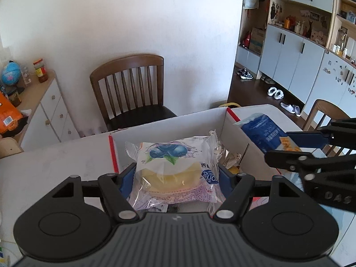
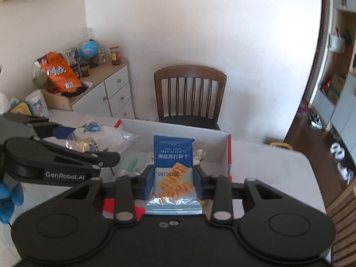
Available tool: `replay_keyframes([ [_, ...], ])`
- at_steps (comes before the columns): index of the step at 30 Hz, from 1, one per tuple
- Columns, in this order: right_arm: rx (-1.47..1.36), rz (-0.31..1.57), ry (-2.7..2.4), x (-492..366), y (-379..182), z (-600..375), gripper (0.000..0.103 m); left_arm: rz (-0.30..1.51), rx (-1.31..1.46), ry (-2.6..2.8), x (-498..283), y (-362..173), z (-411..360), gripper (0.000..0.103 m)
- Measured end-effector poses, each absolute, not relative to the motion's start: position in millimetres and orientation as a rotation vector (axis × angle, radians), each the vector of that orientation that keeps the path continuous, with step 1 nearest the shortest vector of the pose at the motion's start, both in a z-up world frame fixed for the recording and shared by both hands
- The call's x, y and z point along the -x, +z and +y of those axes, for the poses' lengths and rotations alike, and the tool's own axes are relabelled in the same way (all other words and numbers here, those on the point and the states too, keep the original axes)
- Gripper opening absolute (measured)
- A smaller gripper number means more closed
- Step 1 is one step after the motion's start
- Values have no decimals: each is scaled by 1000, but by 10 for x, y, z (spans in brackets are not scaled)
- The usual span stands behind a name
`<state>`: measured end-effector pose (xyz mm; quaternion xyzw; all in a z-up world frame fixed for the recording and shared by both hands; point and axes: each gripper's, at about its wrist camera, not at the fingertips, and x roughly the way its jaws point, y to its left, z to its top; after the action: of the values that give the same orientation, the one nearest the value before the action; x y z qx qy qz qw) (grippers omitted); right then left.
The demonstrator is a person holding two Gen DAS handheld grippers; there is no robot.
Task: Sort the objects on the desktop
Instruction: 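Lift and carry bun with left gripper while right carries packet to box, then lower bun into box with left gripper while right lowers packet inside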
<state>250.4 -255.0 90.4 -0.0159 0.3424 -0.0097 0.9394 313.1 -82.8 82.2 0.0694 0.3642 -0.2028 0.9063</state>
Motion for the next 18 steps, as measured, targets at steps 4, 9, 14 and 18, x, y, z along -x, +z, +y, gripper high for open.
replay_keyframes([
  [4,49,727,-11,-2651,804,-2570,36,773,-158,-414,-3257,746,-871,73],
  [9,55,767,4,-2814,672,-2601,36,804,-181,-415,-3431,612,-934,73],
  [14,58,815,9,-2967,527,-2643,36,843,-206,-417,-3554,456,-1002,73],
  [18,58,839,16,-3074,421,-2671,36,866,-244,-423,-3622,332,-1058,73],
])
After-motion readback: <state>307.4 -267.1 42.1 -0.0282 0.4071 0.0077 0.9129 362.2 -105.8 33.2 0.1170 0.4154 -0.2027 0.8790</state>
